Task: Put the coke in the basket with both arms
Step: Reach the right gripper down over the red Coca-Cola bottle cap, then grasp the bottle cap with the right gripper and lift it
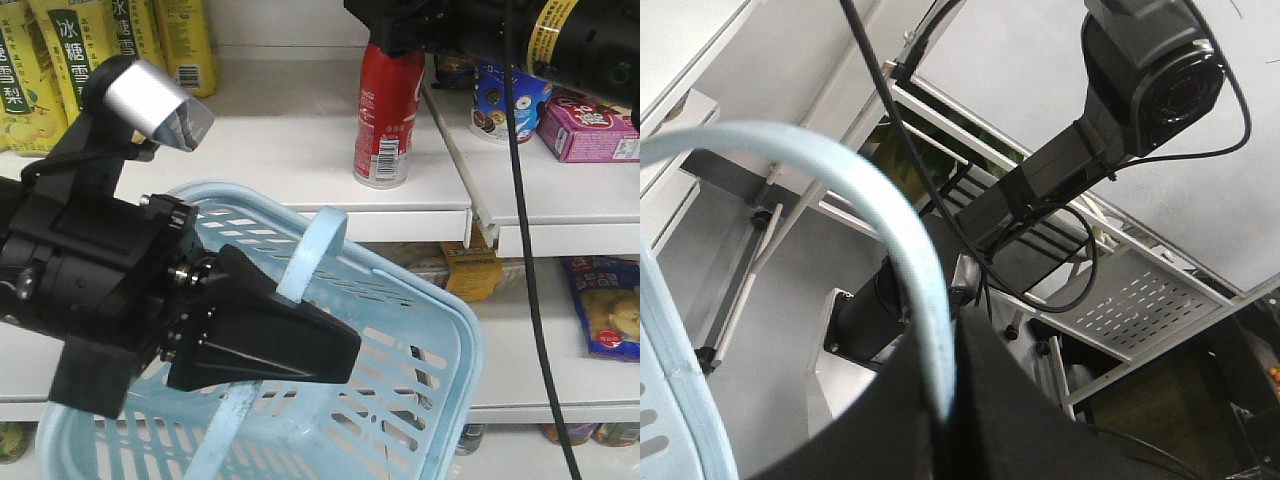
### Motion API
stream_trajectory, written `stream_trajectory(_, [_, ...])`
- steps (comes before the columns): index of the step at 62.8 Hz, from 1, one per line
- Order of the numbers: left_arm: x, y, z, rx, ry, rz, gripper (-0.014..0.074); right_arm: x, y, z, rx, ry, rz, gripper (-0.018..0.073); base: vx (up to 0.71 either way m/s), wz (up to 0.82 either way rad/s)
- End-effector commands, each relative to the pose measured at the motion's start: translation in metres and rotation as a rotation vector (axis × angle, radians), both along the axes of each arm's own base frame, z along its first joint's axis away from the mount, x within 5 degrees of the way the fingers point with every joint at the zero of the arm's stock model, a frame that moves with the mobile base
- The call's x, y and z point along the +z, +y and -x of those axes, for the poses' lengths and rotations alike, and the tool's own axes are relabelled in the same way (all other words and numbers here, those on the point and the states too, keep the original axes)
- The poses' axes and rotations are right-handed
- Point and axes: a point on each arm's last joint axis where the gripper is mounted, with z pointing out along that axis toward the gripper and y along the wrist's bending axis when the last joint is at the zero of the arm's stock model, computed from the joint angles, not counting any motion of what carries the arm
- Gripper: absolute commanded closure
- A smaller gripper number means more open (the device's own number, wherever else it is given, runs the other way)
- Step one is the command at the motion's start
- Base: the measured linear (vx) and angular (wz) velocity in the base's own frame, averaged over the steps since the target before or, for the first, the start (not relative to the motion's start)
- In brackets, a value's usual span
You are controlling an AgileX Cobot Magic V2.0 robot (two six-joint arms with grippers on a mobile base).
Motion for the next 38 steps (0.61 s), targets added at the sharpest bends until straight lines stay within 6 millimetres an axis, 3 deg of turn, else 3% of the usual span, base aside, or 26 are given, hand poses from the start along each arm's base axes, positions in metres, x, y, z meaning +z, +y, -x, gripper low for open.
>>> stream_trajectory(1, [0.021, 0.003, 0.007, 0.011, -0.038, 0.11, 0.0603, 0.025, -0.006, 0.01, -0.018, -0.056, -0.051, 0.0168, 0.0, 0.0])
stream_trajectory(13, [0.021, 0.003, 0.007, 0.017, -0.039, 0.112, 0.0603, 0.032, -0.007, 0.021, -0.002, -0.099, 0.0, 0.0577, 0.0, 0.0])
stream_trajectory(20, [0.021, 0.003, 0.006, 0.021, -0.039, 0.112, 0.0603, 0.048, -0.009, 0.045, 0.072, -0.143, 0.019, 0.0568, 0.0, 0.0])
stream_trajectory(30, [0.021, 0.003, 0.006, 0.023, -0.049, 0.112, 0.0603, 0.084, -0.025, 0.104, 0.109, -0.262, -0.028, 0.0564, 0.0, 0.0])
stream_trajectory(38, [0.021, 0.003, 0.007, 0.007, -0.053, 0.114, 0.0603, 0.087, -0.037, 0.145, 0.13, -0.289, -0.06, 0.0564, 0.0, 0.0])
